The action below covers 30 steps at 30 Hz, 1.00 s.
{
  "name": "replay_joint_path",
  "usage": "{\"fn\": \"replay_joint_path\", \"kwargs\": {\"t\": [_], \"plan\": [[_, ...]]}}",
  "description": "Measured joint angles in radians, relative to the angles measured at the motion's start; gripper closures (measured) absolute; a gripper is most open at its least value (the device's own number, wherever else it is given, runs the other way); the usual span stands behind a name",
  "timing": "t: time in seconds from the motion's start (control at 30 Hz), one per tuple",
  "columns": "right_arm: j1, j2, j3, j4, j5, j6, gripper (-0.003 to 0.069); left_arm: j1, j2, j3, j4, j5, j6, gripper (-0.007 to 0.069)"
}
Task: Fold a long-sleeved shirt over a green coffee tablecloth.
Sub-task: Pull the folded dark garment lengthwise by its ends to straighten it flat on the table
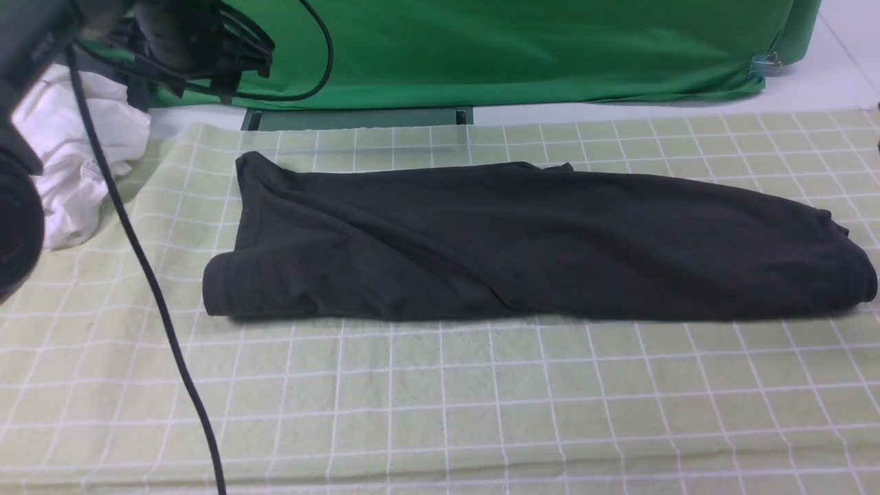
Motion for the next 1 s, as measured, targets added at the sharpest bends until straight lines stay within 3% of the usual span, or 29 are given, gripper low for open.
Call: {"fn": "replay_joint_path", "kwargs": {"t": [0.13,0.23,0.63,1.0], "plan": [[-0.006,0.049,0.0,0.007,0.02,0.001,0.0069,0.0,-0.043,0.038,-0.107,0.039,0.065,0.0505],[-0.008,0.111,0.0,0.04,0.038,0.001,0.0069,0.0,-0.091,0.144,-0.185,0.039,0.091,0.0597],[-0.009,0.315,0.0,0.128,-0.012,-0.006,0.0069,-0.065,-0.248,0.704,-0.242,-0.195,0.094,0.0622],[-0.009,0.364,0.0,0.157,-0.021,-0.023,0.0081,-0.069,-0.267,0.908,-0.184,-0.339,0.019,0.0622]]}}
